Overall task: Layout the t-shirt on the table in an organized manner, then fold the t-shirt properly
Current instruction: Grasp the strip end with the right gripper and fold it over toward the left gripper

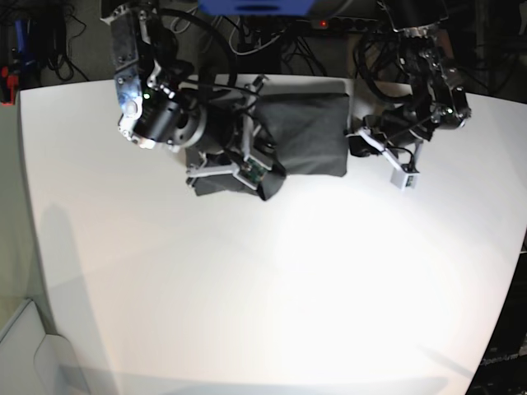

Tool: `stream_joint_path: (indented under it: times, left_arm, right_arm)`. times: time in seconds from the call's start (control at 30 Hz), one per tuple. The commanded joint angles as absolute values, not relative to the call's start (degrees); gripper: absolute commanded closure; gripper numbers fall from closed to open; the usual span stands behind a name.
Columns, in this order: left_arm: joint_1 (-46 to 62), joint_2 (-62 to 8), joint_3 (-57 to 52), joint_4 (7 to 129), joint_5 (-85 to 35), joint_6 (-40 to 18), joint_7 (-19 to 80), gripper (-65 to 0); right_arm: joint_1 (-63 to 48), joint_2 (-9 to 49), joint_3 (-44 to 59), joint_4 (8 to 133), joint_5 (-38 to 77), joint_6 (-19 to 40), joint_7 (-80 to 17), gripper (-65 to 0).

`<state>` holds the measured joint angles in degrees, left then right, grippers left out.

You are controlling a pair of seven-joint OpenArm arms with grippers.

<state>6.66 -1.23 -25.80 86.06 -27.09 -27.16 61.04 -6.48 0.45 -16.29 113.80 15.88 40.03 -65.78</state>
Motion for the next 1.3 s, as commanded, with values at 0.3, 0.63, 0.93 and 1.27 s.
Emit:
stream_joint_path:
  times: [0.3,0.63,0.93,1.27]
  left_arm:
    - [6.11,-1.54,-25.89,86.64,-26.86,-26.95,61.05,-0.3]
    - [6.11,-1.54,-25.98,86.64,-26.86,-26.95,61.05,-0.3]
    - [6.20,-1.54,-25.98,86.64,-27.12,-26.95,61.23,-0.3]
    - [6.20,-1.54,-25.98,86.64,-27.12,-26.95,61.05,-0.3]
  right_arm:
    - [-2.59,-1.71,-20.79,110.20,16.66,40.00,-64.48,0.0]
    - [-0.66,-4.35,-23.34,104.13,16.66,40.00,-64.48,0.0]
    - [0.31,-6.11,-24.13,103.34,16.66,40.00,-64.48,0.0]
    - [0.57,-6.11,-27.03,102.02,16.75,40.00,-64.57,-24.2]
